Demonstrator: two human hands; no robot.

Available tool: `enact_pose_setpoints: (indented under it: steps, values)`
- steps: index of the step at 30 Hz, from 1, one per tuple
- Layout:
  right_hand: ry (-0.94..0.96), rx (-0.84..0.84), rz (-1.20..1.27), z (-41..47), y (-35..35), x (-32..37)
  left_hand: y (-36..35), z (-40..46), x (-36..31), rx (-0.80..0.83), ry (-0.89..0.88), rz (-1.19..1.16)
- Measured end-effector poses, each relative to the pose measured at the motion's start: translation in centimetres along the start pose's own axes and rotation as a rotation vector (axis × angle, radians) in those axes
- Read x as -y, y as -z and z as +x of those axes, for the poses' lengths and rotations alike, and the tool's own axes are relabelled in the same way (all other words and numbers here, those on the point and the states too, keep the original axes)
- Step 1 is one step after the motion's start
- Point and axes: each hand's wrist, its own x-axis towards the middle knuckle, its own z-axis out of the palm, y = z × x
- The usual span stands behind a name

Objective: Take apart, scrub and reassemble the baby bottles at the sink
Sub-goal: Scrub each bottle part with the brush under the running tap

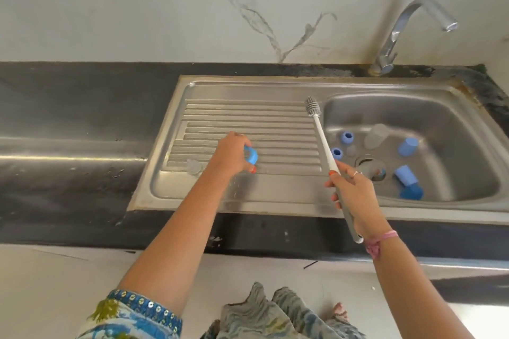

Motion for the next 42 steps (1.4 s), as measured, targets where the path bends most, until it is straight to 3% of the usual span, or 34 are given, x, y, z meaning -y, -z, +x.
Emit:
enact_pose_setpoints:
  steps: [9, 18, 23, 28, 36, 42]
  values:
    - [-0.026, 0.005, -0.038, -0.6, -1.0, 0.7, 1.2, 0.4, 3.2, 0.162, 0.152, 0.261]
    - [-0.037, -0.005, -0.047, -0.5, -0.7, 0.6, 0.2, 0.3, 3.7, 0.195, 0.184, 0.283]
    - [-0.032, -0.008, -0.046, -0.5, -0.6, 0.5, 1.3, 0.9, 3.7, 0.149, 0.179, 0.196]
    - [-0.031, -0.033, -0.019, -0.5, 0.0, 0.4, 1.9, 1.9, 2.3, 0.106, 0.155, -0.076]
    - [-0.053, -0.108, 0.015, -0.9, 2.6, -0.7, 0.2, 2.7, -2.9, 0.053, -0.011, -0.329]
    - [-0.085, -0.159, 0.041, -0.6, 6.8, -1.6, -3.2, 2.9, -8.1, 0.036, -0.133, -0.359]
